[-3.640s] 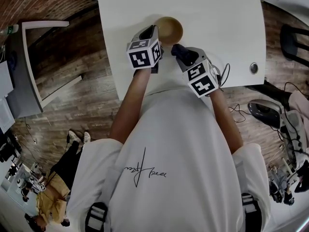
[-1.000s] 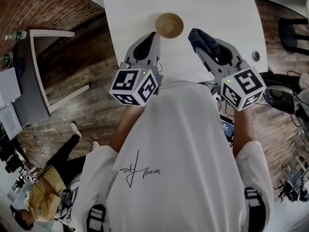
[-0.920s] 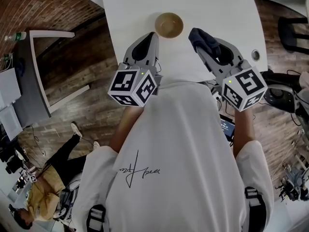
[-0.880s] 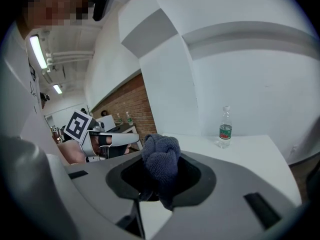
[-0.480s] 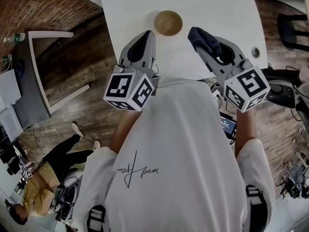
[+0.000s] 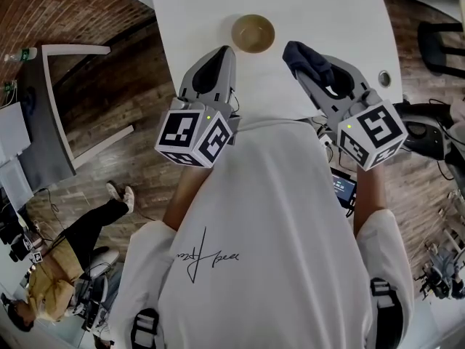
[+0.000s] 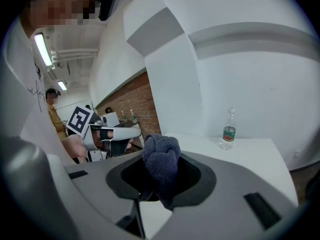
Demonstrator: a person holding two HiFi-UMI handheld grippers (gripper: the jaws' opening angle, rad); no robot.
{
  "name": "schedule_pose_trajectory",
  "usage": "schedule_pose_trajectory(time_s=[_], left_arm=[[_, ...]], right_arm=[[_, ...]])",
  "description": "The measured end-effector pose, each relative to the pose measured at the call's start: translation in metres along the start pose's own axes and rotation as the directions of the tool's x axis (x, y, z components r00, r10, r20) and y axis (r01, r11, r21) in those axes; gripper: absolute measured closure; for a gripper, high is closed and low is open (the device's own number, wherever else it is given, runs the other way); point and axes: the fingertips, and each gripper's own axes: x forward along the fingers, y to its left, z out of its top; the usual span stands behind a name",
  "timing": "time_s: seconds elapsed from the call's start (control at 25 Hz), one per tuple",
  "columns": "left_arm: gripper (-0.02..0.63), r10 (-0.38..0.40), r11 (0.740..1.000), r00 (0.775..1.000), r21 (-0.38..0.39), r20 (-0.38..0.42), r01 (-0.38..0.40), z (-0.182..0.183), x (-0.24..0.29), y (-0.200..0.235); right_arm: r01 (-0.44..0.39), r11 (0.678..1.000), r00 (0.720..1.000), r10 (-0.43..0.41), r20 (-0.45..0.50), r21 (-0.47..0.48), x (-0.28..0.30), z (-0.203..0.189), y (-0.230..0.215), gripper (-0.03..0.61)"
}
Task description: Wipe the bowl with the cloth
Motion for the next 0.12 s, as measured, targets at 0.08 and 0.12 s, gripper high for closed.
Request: schedule_pose_trajectory(time_s=[0.08,0.12], left_arm=[[0.623,-0.002,1.000,1.000,0.001,-0.003,0.002,0.0000,-0.0006,0.0021],[0.623,-0.003,1.000,1.000,0.002,-0.003,0.003,0.0001,-0.0009,0.0034]], right_arm=[[0.000,1.000,1.000,0.000,0.000,-0.002,0.0021,0.0013,0.0018,0.459],[0.000,1.000,1.000,0.000,-0.001,-0.004,0.0033,0.0020,0.0028,0.459]])
